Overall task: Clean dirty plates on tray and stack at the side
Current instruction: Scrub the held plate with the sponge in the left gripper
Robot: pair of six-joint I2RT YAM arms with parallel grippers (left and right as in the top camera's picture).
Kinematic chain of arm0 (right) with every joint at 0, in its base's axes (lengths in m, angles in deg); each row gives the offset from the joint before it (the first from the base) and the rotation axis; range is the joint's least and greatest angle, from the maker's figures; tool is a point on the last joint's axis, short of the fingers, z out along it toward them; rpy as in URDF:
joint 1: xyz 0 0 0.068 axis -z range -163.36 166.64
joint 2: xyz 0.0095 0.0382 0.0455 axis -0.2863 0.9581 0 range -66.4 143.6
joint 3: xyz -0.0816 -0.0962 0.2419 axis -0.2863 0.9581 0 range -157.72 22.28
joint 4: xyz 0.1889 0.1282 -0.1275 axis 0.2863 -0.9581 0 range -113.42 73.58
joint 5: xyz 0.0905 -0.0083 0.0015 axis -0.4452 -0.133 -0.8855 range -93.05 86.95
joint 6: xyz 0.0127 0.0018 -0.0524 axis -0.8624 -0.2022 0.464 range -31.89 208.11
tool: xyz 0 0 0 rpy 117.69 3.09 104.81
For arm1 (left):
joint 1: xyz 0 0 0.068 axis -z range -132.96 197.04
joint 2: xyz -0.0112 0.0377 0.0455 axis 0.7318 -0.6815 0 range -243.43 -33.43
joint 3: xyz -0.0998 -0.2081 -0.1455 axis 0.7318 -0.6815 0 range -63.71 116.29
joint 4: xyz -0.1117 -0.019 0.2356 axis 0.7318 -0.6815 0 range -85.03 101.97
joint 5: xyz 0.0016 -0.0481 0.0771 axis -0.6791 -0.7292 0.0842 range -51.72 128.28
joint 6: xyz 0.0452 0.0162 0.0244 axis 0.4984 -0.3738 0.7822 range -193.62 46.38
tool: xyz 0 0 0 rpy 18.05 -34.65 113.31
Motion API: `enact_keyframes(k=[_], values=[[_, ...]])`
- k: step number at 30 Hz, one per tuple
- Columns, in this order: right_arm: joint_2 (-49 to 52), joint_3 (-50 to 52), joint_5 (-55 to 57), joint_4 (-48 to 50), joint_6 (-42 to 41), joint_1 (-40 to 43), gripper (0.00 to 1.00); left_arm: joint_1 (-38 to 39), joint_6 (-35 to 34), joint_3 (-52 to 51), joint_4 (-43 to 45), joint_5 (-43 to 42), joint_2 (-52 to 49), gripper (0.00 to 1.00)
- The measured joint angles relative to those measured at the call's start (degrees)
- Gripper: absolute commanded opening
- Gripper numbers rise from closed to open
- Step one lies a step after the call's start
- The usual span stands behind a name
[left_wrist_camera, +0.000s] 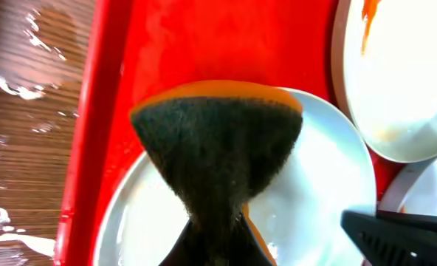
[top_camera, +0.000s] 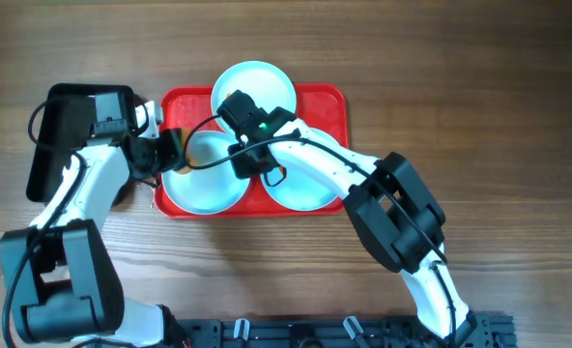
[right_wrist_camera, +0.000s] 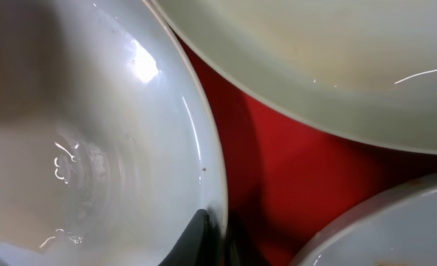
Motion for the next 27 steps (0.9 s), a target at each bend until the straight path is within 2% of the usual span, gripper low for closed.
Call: enact_keyframes(k=[5,10,14,19,20,27], values=[[0.00,0.00,0.02,0.00,0.00,0.00,0.09,0.68,-1.27,0.00,1.05,-4.85,-6.03,0.04],[0.00,0.00,0.83,-0.39,-0.02,0.44,0.09,3.26,-1.42,0.55,1.66,-5.73,-8.59,0.04],[0.00,0.00,0.76,-0.37,0.00,0.42,0.09,4.52,-1.49,1.73,-0.92,0.46,-8.52,0.04],[0.00,0.00,0.42,-0.17,0.00,0.22,0.07,4.87,-1.46,2.67,-5.68,12.79,-7.19,0.04],[0.00,0.00,0.28,-0.11,-0.04,0.22,0.07,4.76,-1.46,2.93,-7.32,18.40,-6.71,0.04],[-0.02,-0.33,0.17,0.02,-0.04,0.44,0.04,4.13,-1.44,4.94,-9.60,32.52,-0.55,0.04]])
